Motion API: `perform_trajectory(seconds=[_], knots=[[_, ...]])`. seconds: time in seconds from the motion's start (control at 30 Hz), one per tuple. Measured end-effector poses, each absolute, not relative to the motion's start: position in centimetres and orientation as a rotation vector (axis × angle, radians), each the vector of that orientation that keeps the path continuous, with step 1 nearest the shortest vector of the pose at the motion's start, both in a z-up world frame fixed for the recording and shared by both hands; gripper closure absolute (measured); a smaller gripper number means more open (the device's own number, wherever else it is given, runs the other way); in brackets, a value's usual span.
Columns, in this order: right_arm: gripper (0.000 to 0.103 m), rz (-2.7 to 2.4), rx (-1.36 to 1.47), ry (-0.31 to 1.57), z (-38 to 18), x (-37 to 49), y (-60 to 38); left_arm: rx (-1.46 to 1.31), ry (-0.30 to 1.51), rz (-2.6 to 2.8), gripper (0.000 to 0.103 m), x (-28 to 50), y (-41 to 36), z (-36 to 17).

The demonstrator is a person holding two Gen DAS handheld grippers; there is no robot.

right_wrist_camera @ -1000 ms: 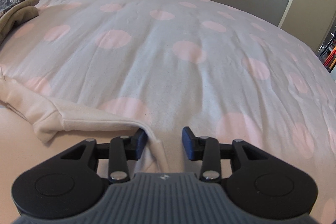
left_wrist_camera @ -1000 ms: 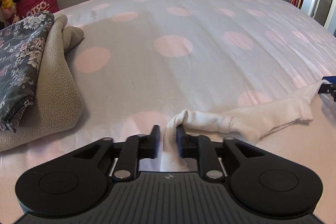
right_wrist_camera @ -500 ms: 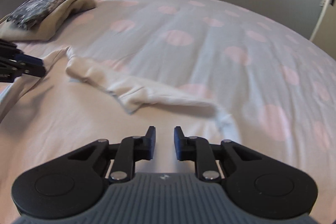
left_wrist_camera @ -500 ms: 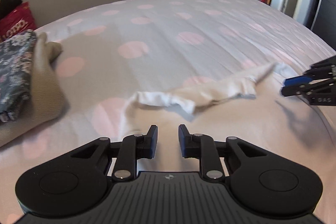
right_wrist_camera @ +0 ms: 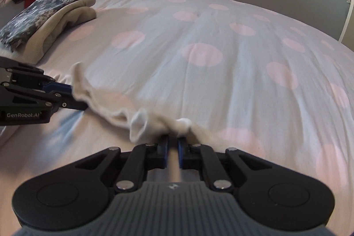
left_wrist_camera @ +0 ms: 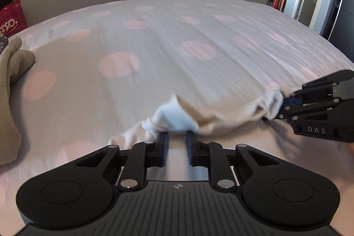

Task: Fold clothes
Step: 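Smooth the white shirt flat on the bed with both grippers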

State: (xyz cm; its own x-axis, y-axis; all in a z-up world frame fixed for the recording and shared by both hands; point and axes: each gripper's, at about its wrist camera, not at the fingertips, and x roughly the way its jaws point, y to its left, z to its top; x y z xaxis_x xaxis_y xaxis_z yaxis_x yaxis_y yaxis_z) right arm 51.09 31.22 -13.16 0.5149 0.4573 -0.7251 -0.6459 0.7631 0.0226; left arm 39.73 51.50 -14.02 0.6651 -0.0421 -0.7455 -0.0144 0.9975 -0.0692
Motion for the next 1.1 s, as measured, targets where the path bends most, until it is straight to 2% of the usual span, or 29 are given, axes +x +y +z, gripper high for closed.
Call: perform_trajectory(seconds=[0.2, 0.27, 0.47, 0.67, 0.73, 0.8, 0.87, 0.93, 1.0, 1.1], knots=[[0.093, 0.621, -0.165, 0.844, -12.7, 53.1, 30.4, -0.106, 0.815, -0.01, 0.087, 41.8, 52.3, -13.8], [0.088, 0.61, -0.154, 0.857, -12.0, 52.7, 29.6, -0.103, 0.808, -0.002, 0.087, 40.7, 52.5, -12.9], [0.086, 0.591, -0.18, 0.886, -9.1, 49.0, 25.4, -0.103, 0.851, 0.048, 0.085, 35.3, 52.8, -9.8], [0.085, 0.553, -0.231, 0.947, -7.3, 41.5, 19.5, -0.087, 0.904, 0.094, 0.084, 27.7, 50.8, -7.5], [0.08, 0.546, -0.232, 0.979, -7.0, 38.6, 17.7, -0.092, 0.913, 0.097, 0.083, 25.1, 49.8, -6.9], [0.068, 0.535, -0.239, 1.014, -6.7, 35.6, 16.4, -0.091, 0.917, 0.108, 0.078, 22.8, 48.8, -6.5], [0.067, 0.53, -0.239, 1.04, -6.3, 32.8, 15.2, -0.088, 0.921, 0.124, 0.075, 20.6, 47.7, -6.2], [0.061, 0.523, -0.232, 1.058, -6.0, 30.1, 14.1, -0.095, 0.93, 0.14, 0.074, 18.5, 46.8, -6.1], [0.048, 0.499, -0.239, 1.062, -5.9, 28.1, 13.3, -0.104, 0.937, 0.157, 0.073, 16.6, 45.9, -6.2], [0.047, 0.438, -0.277, 1.064, -6.5, 26.8, 11.7, -0.116, 0.927, 0.196, 0.071, 14.1, 45.0, -6.6]])
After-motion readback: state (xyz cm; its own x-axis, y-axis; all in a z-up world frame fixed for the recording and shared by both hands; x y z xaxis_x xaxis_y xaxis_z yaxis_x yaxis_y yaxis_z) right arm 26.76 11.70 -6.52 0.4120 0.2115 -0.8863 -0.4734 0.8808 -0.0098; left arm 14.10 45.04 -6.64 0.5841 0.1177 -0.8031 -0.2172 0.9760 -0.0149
